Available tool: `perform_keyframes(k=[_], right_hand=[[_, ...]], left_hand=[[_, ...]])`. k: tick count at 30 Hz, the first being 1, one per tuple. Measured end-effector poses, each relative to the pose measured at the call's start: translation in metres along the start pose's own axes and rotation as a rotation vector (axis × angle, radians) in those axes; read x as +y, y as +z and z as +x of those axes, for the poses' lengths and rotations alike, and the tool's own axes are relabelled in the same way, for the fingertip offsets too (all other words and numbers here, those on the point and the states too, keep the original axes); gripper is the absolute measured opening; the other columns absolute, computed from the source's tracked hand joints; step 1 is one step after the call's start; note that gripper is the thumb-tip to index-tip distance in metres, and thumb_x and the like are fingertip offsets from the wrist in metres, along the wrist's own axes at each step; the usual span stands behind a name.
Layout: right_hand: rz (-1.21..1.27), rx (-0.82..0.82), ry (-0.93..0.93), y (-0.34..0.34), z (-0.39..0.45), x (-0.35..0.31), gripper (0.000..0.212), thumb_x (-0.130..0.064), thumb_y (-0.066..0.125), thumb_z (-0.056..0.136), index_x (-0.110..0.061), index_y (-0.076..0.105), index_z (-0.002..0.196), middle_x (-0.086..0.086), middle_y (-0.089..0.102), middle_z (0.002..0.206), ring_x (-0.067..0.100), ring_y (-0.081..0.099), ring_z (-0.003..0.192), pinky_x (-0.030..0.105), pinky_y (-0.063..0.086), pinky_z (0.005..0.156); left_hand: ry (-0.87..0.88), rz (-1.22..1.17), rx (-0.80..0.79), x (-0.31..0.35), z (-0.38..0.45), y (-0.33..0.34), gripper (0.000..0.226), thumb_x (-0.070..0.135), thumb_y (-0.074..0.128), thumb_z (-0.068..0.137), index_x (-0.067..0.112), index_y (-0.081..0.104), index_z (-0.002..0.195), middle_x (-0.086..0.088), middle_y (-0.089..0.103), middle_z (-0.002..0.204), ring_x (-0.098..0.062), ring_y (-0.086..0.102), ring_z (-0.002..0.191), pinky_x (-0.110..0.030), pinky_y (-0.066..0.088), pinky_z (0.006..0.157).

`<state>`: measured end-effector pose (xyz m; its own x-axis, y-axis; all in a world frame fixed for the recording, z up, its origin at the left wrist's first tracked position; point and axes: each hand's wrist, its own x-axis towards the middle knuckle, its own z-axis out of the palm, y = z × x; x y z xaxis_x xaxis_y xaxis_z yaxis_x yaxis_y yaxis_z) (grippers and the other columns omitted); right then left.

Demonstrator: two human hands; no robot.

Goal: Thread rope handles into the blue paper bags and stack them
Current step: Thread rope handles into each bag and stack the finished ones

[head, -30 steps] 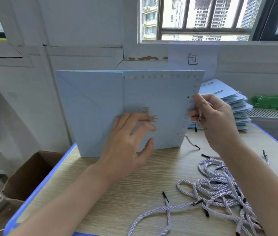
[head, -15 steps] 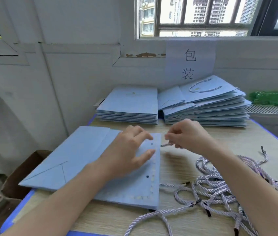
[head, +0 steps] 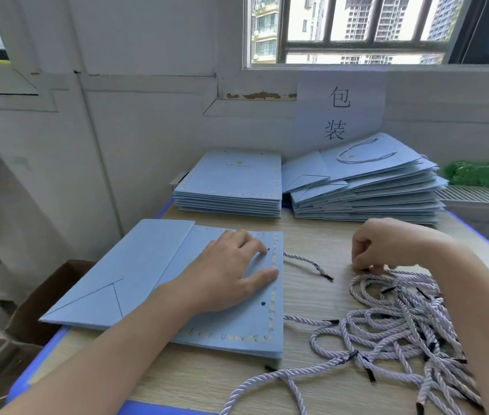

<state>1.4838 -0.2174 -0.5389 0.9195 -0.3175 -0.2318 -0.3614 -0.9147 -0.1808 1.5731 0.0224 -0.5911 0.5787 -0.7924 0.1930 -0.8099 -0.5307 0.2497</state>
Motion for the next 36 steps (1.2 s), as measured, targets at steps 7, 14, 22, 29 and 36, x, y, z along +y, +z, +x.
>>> perform_keyframes(k=[7,14,22,29,36], right_hand=[[0.293,0.352,-0.417,0.028,0.008,-0.05,0.007,-0.014,0.058,0.09,-0.017,0.058,0.084,-0.012,0.056,0.072,-0.001,0.054,0.058,0.015,0.043,0.058],[0.237,0.334,-0.374,0.03,0.012,-0.04,0.013,-0.014,0.06,0.087,-0.017,0.067,0.097,-0.018,0.055,0.078,-0.003,0.049,0.064,0.005,0.037,0.059],[0.22,0.17,-0.446,0.029,0.008,-0.045,0.013,-0.028,0.07,0.082,-0.028,0.067,0.094,-0.013,0.054,0.094,0.0,0.05,0.065,0.012,0.039,0.061],[0.301,0.23,-0.448,0.034,0.005,-0.053,0.003,-0.016,0.064,0.087,-0.018,0.065,0.084,-0.021,0.056,0.067,-0.003,0.057,0.055,0.009,0.044,0.056],[0.192,0.197,-0.464,0.033,0.007,-0.051,0.01,-0.009,0.064,0.086,-0.015,0.07,0.092,-0.005,0.062,0.087,0.012,0.061,0.071,0.01,0.045,0.056]], left_hand=[[-0.045,0.038,-0.109,0.013,-0.003,0.002,0.101,0.093,0.02,0.066,0.025,0.032,0.141,0.01,0.029,0.136,-0.008,0.022,0.128,-0.028,0.022,0.108],[-0.052,0.033,-0.212,0.014,-0.002,-0.004,0.072,0.052,0.044,0.093,0.024,0.013,0.151,0.007,0.002,0.159,-0.007,0.002,0.144,-0.025,0.004,0.115],[-0.14,0.05,-0.021,0.011,-0.001,-0.004,0.057,0.062,0.048,0.086,0.024,0.041,0.128,0.006,0.037,0.13,-0.014,0.029,0.124,-0.03,0.025,0.102],[-0.173,-0.019,-0.271,0.011,-0.006,-0.006,0.09,0.074,0.044,0.081,0.027,0.012,0.15,0.007,0.001,0.158,-0.009,-0.004,0.145,-0.044,-0.005,0.119],[-0.184,-0.081,-0.251,0.012,-0.004,-0.006,0.083,0.064,0.049,0.085,0.026,0.013,0.15,0.007,0.003,0.158,-0.009,-0.003,0.145,-0.041,-0.004,0.119]])
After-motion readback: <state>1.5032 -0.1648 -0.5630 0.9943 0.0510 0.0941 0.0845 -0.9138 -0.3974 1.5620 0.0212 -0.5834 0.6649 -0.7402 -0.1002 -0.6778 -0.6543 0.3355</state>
